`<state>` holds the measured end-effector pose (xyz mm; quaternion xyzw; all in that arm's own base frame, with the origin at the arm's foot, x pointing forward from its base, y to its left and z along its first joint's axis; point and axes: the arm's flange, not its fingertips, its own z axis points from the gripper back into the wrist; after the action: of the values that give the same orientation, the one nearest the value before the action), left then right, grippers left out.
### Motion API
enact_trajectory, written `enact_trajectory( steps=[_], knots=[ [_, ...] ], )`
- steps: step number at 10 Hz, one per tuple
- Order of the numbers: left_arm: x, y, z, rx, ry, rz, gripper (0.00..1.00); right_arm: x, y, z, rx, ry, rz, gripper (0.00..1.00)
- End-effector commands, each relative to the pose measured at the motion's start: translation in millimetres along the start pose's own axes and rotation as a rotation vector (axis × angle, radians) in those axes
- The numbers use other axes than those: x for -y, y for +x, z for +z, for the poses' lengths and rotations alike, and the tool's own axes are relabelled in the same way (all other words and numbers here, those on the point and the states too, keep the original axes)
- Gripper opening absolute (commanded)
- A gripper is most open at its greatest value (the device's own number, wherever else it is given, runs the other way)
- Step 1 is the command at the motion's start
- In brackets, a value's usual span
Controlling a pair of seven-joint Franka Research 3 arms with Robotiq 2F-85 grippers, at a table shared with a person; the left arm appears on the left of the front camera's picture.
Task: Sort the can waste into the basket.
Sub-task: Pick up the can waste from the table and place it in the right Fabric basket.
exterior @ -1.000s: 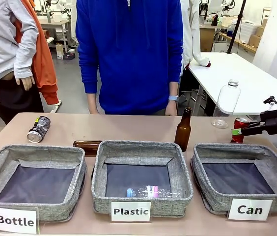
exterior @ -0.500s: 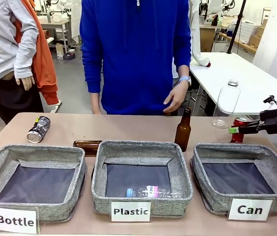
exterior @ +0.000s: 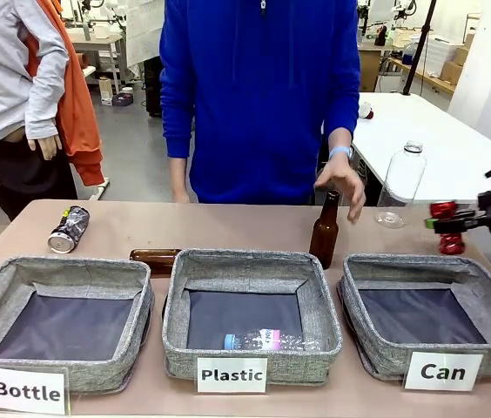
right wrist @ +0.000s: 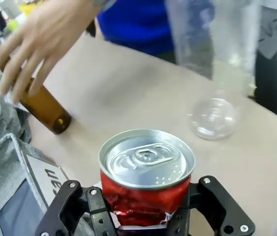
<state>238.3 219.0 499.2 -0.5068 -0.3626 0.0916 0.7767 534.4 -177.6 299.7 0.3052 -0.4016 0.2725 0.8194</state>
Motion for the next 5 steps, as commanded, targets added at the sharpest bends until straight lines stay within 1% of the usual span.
enact_trajectory(
  steps=[1,2,3,4,5],
  knots=[
    [0,2,-1,0.010,-0.014,-0.020,1.00,-8,4,75,0.106,-0.169,0.024,0.00],
    [0,2,-1,0.010,-0.014,-0.020,1.00,-16,5,118,0.144,-0.263,0.038,0.00],
    [0,2,-1,0.010,-0.014,-0.020,1.00,-37,6,149,0.187,-0.264,0.056,0.00],
    [0,2,-1,0.010,-0.014,-0.020,1.00,-67,9,163,0.156,-0.238,0.055,0.00],
    [0,2,-1,0.010,-0.014,-0.020,1.00,-108,13,158,0.076,-0.138,0.105,0.00]
  ],
)
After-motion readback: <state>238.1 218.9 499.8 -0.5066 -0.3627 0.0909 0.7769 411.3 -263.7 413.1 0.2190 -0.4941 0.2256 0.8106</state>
